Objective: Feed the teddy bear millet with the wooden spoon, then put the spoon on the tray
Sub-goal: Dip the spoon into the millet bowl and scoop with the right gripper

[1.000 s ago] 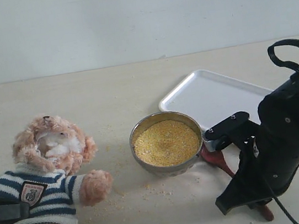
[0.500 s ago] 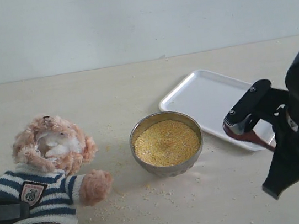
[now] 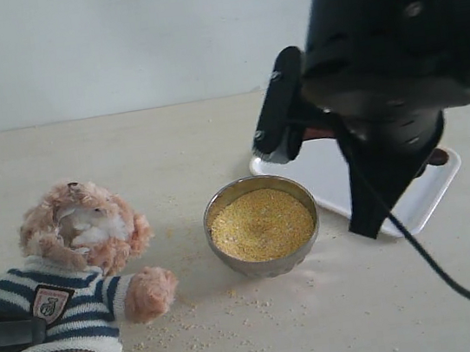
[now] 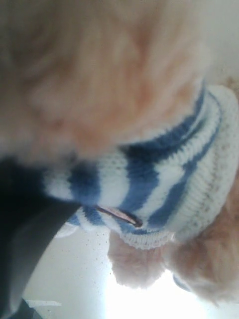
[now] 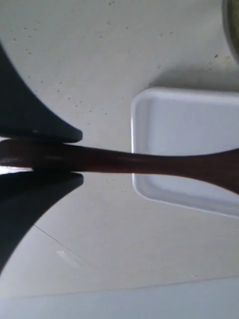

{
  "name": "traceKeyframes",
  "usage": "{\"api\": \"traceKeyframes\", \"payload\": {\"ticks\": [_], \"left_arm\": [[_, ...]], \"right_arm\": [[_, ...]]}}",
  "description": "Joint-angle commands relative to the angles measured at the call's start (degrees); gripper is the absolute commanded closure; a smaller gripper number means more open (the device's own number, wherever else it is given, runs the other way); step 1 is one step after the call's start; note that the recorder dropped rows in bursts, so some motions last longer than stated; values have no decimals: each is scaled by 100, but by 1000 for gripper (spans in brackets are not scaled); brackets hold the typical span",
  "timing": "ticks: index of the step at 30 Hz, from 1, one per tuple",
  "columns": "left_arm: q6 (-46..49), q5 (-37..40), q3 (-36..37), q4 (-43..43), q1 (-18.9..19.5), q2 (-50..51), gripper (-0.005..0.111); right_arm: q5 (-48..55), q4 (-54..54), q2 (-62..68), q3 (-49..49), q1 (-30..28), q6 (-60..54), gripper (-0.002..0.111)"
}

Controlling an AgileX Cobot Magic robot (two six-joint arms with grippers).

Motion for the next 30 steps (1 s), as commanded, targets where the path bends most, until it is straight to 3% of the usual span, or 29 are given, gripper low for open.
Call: {"api": "traceKeyframes", "payload": {"ticks": [1,30], "left_arm": [[-14,43,21,-81,11,-50,102],[-14,43,21,-81,11,-50,102]], "right_arm": [[37,-203,543,-334,331,-100,108],[37,-1128,1925,-365,527,-668,108]]}}
